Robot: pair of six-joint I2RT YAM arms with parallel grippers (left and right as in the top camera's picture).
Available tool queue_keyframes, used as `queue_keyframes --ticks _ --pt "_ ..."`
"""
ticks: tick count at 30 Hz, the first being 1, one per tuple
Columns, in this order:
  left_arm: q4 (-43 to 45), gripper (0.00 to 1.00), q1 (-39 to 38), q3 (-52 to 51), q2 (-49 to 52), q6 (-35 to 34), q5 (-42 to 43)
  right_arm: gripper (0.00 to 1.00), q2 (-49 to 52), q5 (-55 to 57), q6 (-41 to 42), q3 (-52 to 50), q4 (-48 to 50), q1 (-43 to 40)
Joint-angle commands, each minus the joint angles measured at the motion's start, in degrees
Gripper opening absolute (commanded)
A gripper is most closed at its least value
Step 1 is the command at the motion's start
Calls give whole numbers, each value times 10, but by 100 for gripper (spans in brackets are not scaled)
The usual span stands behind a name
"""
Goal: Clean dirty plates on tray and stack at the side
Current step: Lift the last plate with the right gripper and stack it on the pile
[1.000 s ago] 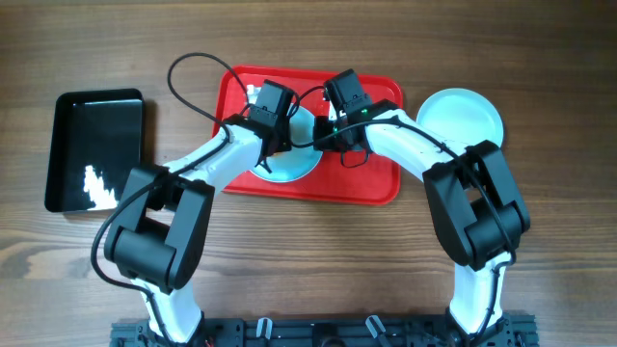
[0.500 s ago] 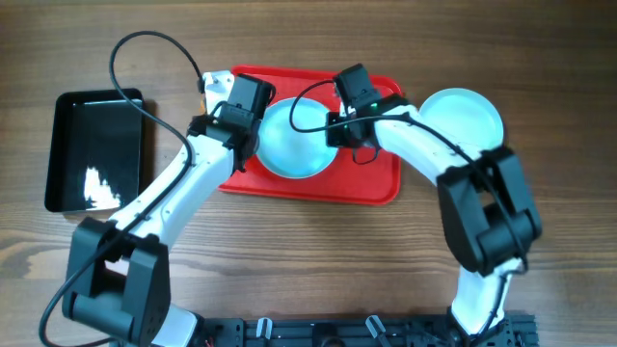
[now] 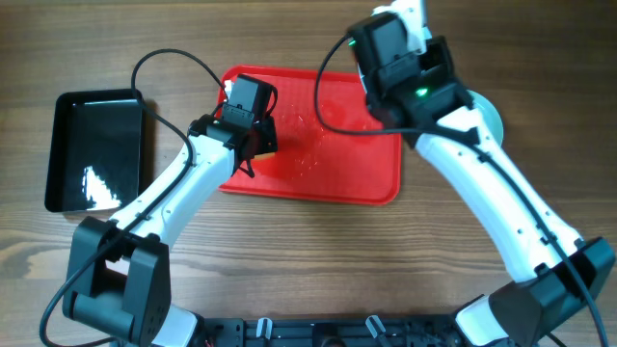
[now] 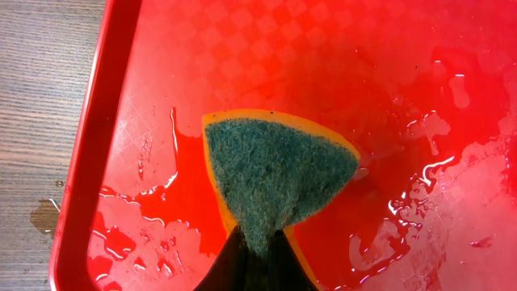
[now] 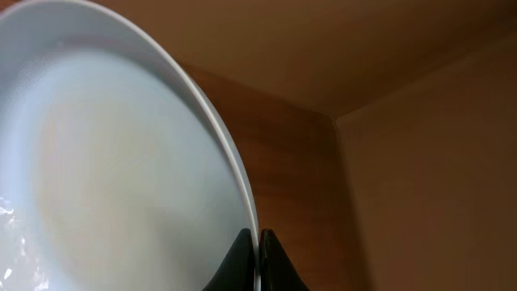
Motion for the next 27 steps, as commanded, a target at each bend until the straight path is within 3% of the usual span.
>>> queue_keyframes --ticks 1,14,17,20,21,24,27 --pt "4 4 1 -3 -3 -4 5 4 -7 138 -66 10 24 42" --pt "2 4 1 -3 -3 -6 5 4 -7 179 -79 9 62 79" --pt "1 4 1 -3 -3 -5 5 4 -7 64 53 9 14 58" --pt "1 4 1 -3 -3 -5 5 4 -7 -117 202 9 -66 -18" --pt "2 4 1 -3 -3 -5 5 4 -7 -229 236 8 -88 -76" --pt "2 4 1 -3 -3 -5 5 4 -7 -453 248 -40 -97 -302" --pt "2 4 1 -3 -3 -6 5 4 -4 -503 243 -142 -41 -425"
